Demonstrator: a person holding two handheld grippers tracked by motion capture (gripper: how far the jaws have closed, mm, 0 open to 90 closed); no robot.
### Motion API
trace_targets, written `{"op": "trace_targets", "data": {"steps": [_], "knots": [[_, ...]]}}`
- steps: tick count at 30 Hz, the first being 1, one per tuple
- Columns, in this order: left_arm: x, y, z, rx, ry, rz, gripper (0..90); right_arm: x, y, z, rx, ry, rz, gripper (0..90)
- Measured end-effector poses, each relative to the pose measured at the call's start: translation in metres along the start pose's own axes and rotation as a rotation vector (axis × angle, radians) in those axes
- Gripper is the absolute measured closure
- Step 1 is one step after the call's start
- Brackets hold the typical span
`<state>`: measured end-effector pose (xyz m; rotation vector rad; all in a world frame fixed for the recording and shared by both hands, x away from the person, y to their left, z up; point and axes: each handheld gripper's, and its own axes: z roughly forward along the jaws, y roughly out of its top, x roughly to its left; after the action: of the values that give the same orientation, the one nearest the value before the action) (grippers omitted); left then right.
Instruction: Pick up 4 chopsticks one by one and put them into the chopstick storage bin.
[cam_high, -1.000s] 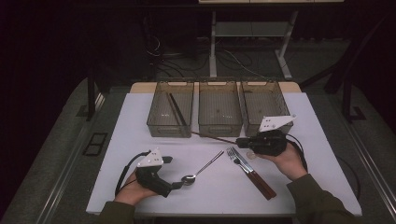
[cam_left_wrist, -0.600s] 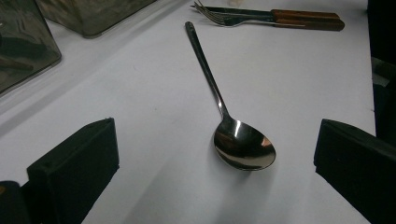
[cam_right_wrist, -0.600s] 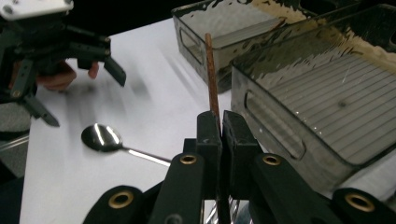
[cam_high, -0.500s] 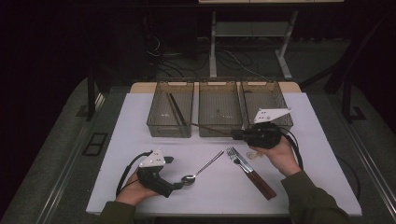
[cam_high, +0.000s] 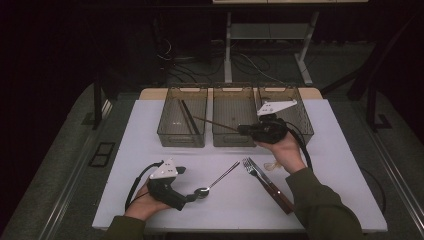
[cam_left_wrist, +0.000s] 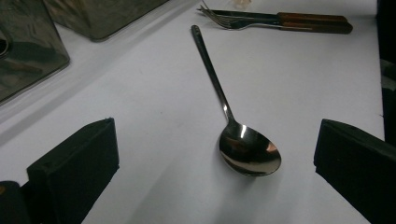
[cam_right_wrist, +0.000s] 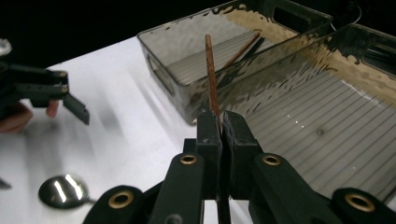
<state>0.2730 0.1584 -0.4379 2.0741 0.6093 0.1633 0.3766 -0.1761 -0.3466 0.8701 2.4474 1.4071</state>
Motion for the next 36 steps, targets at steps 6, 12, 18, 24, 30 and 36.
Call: {"op": "trace_targets", "data": {"steps": [6, 12, 18, 24, 30, 36], "knots": [[0.001, 0.000, 0.000, -0.016, 0.003, -0.006, 0.0, -0.004, 0.016, 0.013, 0.005, -0.030, 0.013, 86.0], [0.003, 0.000, -0.002, -0.019, 0.009, -0.001, 0.0, -0.005, 0.033, 0.025, 0.004, -0.055, 0.017, 86.1], [0.003, 0.000, -0.003, -0.023, 0.010, -0.005, 0.0, -0.006, 0.046, 0.043, 0.012, -0.081, 0.022, 86.0], [0.002, 0.000, -0.003, -0.023, 0.006, -0.002, 0.0, -0.008, 0.054, 0.063, 0.019, -0.096, 0.046, 86.0], [0.002, 0.000, -0.002, -0.019, 0.004, -0.002, 0.0, -0.011, 0.062, 0.080, 0.023, -0.119, 0.060, 86.0], [0.003, 0.000, -0.003, -0.015, 0.001, 0.015, 0.0, -0.010, 0.070, 0.100, 0.058, -0.137, 0.057, 86.0]]}}
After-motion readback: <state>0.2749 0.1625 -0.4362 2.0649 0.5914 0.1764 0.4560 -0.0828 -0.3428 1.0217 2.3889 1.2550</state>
